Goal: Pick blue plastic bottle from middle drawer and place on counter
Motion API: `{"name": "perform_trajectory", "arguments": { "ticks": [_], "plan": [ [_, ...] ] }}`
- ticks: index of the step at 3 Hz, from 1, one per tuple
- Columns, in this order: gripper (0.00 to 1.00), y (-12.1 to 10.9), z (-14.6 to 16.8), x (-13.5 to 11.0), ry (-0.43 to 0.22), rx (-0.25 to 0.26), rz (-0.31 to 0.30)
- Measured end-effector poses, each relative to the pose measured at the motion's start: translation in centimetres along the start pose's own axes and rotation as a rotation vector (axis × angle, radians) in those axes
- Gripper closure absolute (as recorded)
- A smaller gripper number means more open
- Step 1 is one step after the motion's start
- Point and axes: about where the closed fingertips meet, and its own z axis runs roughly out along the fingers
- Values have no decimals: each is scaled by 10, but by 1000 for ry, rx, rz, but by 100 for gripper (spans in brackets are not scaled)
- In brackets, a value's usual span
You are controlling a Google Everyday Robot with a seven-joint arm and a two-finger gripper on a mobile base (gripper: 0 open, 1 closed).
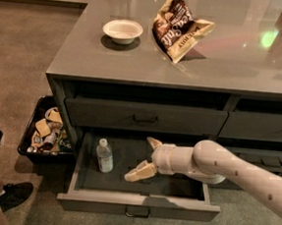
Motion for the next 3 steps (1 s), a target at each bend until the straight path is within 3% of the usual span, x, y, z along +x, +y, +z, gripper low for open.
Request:
{"name": "perform_trajectory", "arguments": {
  "ticks": [1, 3],
  "plan": [
    [0, 0, 41, 24, -65, -29, 15],
    [0, 12, 107, 15, -156, -37, -21]
  ]
}}
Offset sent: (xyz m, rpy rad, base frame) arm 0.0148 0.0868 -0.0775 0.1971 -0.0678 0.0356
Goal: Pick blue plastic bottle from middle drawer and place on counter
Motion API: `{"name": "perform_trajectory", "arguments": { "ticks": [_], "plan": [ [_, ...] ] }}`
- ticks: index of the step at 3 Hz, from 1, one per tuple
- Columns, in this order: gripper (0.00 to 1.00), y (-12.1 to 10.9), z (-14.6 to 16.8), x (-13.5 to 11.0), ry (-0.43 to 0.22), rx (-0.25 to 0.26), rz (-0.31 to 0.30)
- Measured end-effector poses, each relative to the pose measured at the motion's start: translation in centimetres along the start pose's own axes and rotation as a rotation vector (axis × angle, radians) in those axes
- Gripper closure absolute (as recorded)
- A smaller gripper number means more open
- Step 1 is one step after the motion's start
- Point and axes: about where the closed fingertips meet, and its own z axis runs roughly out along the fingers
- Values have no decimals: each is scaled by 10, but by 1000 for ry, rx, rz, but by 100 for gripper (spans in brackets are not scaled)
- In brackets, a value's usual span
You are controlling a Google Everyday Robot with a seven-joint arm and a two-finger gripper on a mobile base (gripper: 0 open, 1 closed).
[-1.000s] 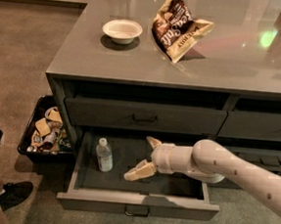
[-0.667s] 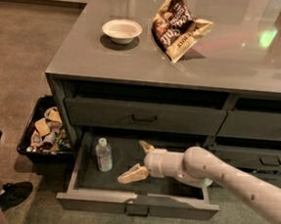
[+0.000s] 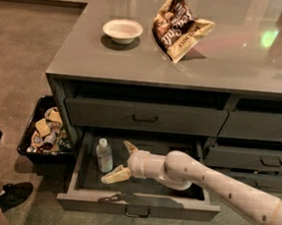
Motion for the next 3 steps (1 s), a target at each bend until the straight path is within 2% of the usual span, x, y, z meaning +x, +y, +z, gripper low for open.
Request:
{"name": "perform_trajectory", "arguments": {
  "ticks": [2, 3],
  "plan": [
    [0, -14, 57, 11, 10, 6, 5],
    [19, -14, 83, 18, 24, -12, 12]
  ]
}}
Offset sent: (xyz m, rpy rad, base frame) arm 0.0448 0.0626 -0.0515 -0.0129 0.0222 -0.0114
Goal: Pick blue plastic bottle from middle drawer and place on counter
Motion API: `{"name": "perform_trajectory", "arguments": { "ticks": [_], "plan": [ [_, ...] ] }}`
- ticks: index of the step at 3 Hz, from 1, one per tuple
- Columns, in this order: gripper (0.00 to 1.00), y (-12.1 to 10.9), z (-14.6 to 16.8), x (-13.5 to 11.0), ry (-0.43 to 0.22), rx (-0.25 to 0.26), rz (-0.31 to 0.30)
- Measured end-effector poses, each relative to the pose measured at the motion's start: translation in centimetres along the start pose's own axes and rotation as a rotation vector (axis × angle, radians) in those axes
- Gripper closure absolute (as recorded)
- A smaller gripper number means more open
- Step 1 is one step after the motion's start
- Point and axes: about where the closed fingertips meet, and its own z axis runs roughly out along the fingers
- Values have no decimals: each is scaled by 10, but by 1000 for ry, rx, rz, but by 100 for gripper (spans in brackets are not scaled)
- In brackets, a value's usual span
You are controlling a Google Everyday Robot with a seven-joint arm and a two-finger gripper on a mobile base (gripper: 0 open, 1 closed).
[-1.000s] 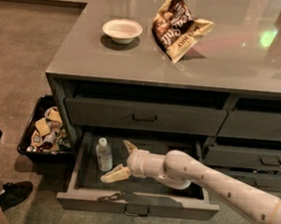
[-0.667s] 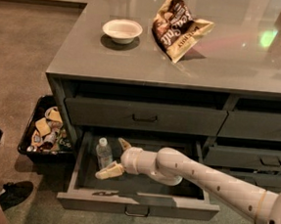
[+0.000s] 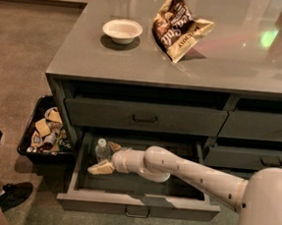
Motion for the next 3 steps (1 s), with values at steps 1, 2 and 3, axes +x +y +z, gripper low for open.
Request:
{"name": "perform_trajectory", "arguments": {
  "ticks": [1, 2, 3],
  "plan": [
    [42, -1, 21, 4, 9, -15, 6],
    [65, -4, 32, 5, 11, -18, 13],
    [89, -9, 28, 4, -4, -11, 20]
  ]
}}
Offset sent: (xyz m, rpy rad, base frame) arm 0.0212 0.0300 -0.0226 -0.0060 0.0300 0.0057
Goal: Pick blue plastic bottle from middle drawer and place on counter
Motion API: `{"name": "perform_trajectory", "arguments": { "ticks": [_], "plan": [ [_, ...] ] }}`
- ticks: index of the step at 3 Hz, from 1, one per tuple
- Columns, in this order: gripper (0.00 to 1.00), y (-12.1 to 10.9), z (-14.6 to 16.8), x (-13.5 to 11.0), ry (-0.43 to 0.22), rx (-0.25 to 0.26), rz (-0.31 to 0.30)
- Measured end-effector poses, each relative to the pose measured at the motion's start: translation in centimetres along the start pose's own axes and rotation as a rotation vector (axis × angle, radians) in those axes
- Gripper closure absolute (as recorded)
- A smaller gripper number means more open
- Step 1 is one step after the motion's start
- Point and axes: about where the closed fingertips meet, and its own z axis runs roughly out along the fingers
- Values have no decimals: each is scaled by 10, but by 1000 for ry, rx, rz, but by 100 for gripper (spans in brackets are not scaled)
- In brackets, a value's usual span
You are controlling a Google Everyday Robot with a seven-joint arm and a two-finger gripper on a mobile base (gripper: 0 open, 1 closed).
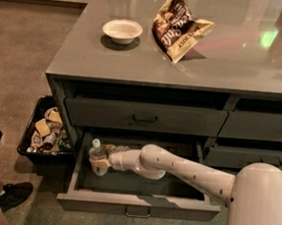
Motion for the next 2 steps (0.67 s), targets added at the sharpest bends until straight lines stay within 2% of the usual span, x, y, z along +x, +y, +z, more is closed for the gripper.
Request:
{"name": "perform_trajectory", "arguments": {
  "ticks": [1, 2],
  "plan": [
    [100, -8, -30, -8, -33, 8, -6],
    [100, -16, -81, -25, -62, 35, -31]
  ]
}}
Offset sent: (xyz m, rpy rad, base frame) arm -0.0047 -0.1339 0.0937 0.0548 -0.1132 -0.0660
